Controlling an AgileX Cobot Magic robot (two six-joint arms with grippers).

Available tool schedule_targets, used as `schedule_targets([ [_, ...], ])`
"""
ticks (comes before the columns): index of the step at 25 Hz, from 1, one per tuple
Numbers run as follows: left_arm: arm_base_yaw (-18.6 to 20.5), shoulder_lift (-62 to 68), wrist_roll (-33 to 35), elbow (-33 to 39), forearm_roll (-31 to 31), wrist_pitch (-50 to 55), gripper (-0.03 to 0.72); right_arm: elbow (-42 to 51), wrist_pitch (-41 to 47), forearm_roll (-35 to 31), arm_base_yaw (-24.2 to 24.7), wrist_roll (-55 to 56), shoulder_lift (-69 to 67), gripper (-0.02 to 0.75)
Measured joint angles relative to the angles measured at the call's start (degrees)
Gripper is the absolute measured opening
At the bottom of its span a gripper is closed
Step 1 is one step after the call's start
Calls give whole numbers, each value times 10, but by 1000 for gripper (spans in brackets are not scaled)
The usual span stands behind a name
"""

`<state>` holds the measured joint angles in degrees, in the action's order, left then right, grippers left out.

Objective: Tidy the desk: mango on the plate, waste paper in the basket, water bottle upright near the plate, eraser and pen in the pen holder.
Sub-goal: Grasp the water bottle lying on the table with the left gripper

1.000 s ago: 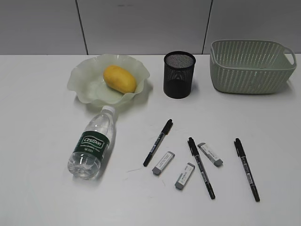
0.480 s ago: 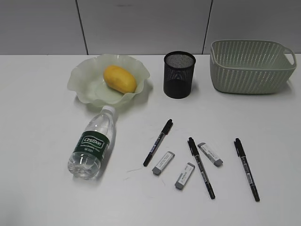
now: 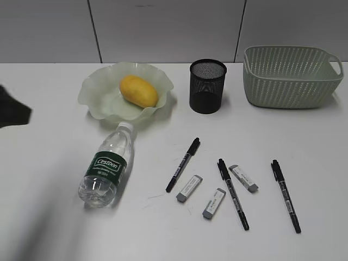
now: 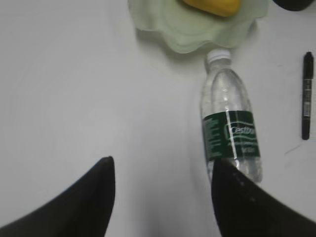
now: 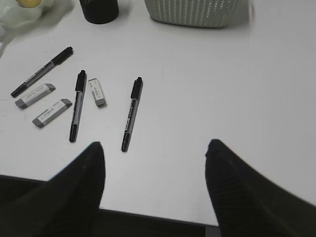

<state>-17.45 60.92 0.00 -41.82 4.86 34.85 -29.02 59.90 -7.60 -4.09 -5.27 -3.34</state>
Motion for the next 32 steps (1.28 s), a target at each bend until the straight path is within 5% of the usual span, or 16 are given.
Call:
schedule_targets([
  [4,-102,156,-48,-78,-44,-15,457,0,0,0,0,0,0,501],
  [7,-135,270,-74,-139,-49,-3,523,0,0,0,0,0,0,500],
  [11,-141,386,-85,-206,-49,12,623,0,0,0,0,0,0,494],
  [22,-141,500,-117,-267,-49,-13,643,0,0,0,0,1,0,486],
  [32,-141,530,-127,-265,-49,-12,499,0,0,-1,0,1,0,454],
])
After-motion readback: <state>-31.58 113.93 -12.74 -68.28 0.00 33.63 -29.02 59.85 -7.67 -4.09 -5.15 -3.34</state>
